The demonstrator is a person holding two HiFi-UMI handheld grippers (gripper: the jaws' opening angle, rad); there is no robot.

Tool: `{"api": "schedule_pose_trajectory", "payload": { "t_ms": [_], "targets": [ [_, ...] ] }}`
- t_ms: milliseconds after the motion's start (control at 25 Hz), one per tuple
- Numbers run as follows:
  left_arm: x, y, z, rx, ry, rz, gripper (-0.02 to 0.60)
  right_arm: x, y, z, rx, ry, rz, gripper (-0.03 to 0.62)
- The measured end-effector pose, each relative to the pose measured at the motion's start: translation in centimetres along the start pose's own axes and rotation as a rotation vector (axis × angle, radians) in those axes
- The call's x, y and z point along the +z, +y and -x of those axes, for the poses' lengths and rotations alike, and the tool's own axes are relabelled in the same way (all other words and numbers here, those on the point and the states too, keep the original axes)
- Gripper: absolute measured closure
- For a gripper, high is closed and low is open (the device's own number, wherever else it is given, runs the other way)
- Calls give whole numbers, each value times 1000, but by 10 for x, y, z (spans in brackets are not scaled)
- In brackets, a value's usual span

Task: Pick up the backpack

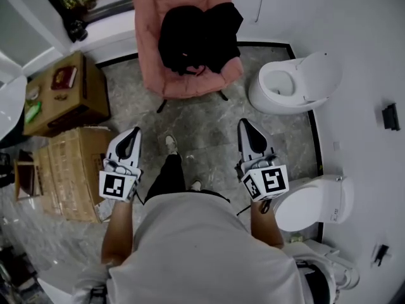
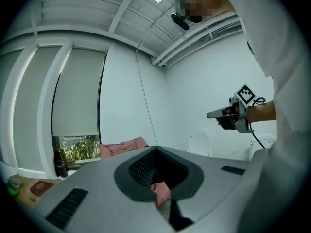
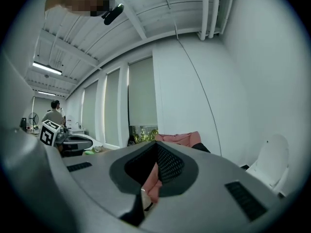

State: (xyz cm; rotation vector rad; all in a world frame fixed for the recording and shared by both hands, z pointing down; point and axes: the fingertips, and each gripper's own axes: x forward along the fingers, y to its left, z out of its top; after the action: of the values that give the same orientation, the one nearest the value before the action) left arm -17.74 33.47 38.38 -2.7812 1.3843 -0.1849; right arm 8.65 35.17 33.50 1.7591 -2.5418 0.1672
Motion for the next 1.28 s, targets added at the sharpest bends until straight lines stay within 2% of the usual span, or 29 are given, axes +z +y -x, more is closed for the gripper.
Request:
{"api": "schedule_pose_trajectory", "payload": {
  "t_ms": [240, 360, 520, 640, 760, 880, 1280],
  "targets": [
    [-6, 27, -90, -85, -53, 54, 566, -6, -34, -64, -62, 56, 13, 572],
    [-6, 60, -136, -100, -70, 116, 566, 18, -40, -117, -53, 50, 50, 572],
    [0, 99, -187, -147, -96, 156, 566, 51, -43, -197, -45, 36, 108, 572],
    [-9, 119, -212, -195, -79, 182, 566, 56, -40, -236, -49, 45, 85, 572],
    [-25, 140, -236, -216, -50, 201, 566, 52, -37, -259, -37, 81, 40, 572],
    [-31, 151, -253, -217, -42, 213, 566, 51, -43, -273, -39, 108, 51, 572],
    [-25, 147, -293, -243, -33, 211, 566, 58, -73, -298, -38, 99, 53, 572]
  ]
}}
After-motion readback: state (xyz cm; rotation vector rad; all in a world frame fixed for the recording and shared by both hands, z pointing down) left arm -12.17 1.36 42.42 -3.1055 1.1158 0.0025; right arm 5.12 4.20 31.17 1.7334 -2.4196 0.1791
